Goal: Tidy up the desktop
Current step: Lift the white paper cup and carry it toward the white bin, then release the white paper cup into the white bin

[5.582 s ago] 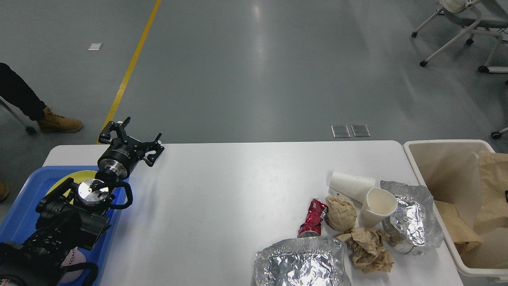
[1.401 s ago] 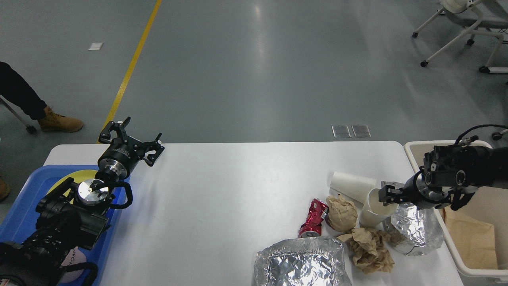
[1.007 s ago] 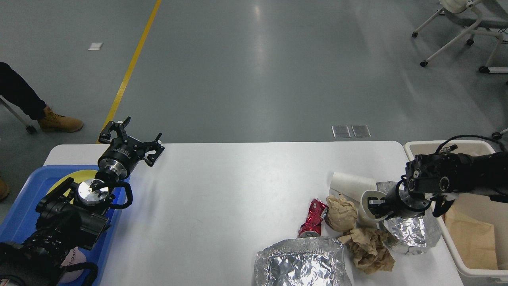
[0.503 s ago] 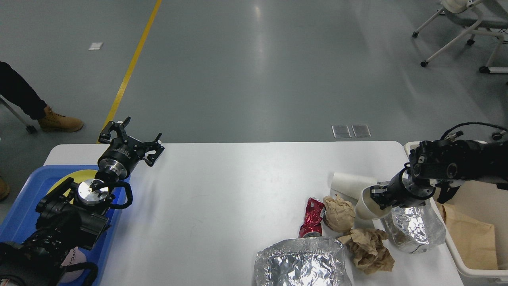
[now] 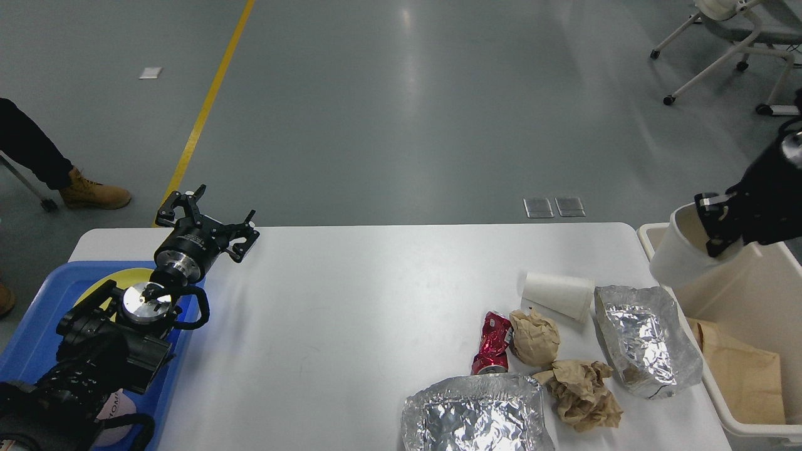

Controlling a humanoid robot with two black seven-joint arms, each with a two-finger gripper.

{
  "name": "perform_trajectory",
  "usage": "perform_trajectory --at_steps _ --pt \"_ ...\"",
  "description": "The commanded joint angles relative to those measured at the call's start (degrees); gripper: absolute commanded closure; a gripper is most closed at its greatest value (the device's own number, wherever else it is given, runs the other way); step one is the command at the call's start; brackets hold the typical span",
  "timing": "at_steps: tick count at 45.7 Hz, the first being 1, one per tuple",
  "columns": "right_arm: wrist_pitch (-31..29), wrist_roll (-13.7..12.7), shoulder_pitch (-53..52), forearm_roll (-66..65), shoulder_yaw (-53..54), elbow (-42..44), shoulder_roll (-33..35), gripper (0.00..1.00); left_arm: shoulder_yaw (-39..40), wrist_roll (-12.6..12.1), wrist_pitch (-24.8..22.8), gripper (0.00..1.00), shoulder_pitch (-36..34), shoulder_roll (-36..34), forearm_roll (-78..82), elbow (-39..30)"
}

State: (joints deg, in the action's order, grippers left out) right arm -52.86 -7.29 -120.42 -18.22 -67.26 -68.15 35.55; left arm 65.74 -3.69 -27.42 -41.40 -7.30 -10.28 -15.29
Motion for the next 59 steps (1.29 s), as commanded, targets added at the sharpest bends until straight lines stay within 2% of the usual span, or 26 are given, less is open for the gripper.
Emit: perform_trajectory --at_steps 1,10,20,28,36,41,50,55,59 --pt "-2.1 0.0 -9.4 0.0 -2.1 0.0 -0.2 1.0 0.0 0.0 0.0 0.04 0.0 0.0 0.0 0.0" --pt "-2.1 0.0 -17.4 0.0 -2.0 0.4 -2.2 1.0 0.0 0.0 0.0 0.04 0.0 0.0 0.0 0.0" --pt "-2.1 0.0 -19.8 -0.2 -2.3 1.1 -4.1 1.0 0.0 0.0 0.0 0.04 0.0 0.0 0.0 0.0" --pt "-2.1 0.0 -17.2 -5.8 -8.6 9.8 -2.9 1.0 0.0 0.0 0.0 0.04 0.0 0.0 0.0 0.0" --pt "-2.1 0.0 -3.7 -8.3 -15.2 20.9 -0.7 1.0 0.0 0.0 0.0 0.04 0.0 0.0 0.0 0.0" --pt "-2.1 0.0 10.7 -8.3 -15.3 26.7 1.6 1.0 0.0 0.0 0.0 0.04 0.0 0.0 0.0 0.0" --pt "15.8 0.1 37.2 -7.2 -12.0 37.9 0.3 1.0 0.0 0.0 0.0 0.04 0.0 0.0 0.0 0.0" --pt "21.9 0.0 51.5 -7.3 -5.4 43.3 -2.1 1.0 0.0 0.0 0.0 0.04 0.0 0.0 0.0 0.0" --pt "25.9 0.0 58.7 -7.3 -2.6 45.7 -4.2 1.0 0.0 0.0 0.0 0.04 0.0 0.0 0.0 0.0"
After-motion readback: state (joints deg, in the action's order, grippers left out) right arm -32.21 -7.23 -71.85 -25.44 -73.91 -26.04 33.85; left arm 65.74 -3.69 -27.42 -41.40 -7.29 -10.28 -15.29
